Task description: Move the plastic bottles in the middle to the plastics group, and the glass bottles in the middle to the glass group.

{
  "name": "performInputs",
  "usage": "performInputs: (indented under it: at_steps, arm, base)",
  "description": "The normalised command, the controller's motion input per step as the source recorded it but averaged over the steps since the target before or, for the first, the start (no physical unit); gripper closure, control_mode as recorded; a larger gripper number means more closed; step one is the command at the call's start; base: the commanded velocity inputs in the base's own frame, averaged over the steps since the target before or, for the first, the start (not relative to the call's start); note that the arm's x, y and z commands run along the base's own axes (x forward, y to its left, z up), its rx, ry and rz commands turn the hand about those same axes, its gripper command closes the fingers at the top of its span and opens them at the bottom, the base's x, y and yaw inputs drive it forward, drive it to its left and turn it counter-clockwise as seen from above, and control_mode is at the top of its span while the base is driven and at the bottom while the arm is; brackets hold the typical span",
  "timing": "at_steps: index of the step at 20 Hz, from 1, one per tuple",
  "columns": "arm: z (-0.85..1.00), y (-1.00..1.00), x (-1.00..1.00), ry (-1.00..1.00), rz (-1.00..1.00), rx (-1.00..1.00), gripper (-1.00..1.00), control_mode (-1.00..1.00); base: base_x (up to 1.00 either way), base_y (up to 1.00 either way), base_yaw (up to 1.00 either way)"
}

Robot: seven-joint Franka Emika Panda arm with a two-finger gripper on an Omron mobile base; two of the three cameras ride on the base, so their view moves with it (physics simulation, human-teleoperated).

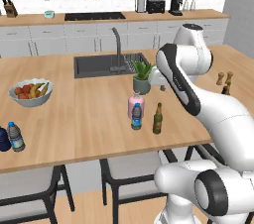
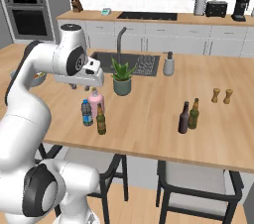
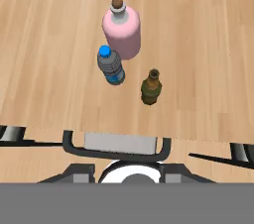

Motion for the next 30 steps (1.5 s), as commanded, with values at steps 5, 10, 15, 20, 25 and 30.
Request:
performInputs:
  at_steps: [5, 10, 15, 20, 25, 30]
  arm:
    - [-0.09, -0.12, -0.06, 0.0, 0.0, -0.01, -1.0, -1.0]
    - [-0.41, -0.35, -0.18, 0.15, 0.01, -0.02, -1.0, -1.0]
    - [-0.48, -0.25, -0.05, -0.05, 0.09, 0.03, -1.0, -1.0]
    - [-0.38, -0.06, 0.34, 0.0, 0.01, 0.02, -1.0, -1.0]
    - [-0.14, 0.11, 0.64, 0.0, 0.05, 0.04, -1.0, -1.0]
    - [-0.02, 0.18, 0.54, 0.12, 0.01, 0.03, -1.0, -1.0]
  base:
    - [0.0, 0.0, 0.0]
    - [0.0, 0.0, 0.0]
    - [0.0, 0.0, 0.0]
    - [0.0, 0.0, 0.0]
    - [0.0, 0.0, 0.0]
    - [0.0, 0.0, 0.0]
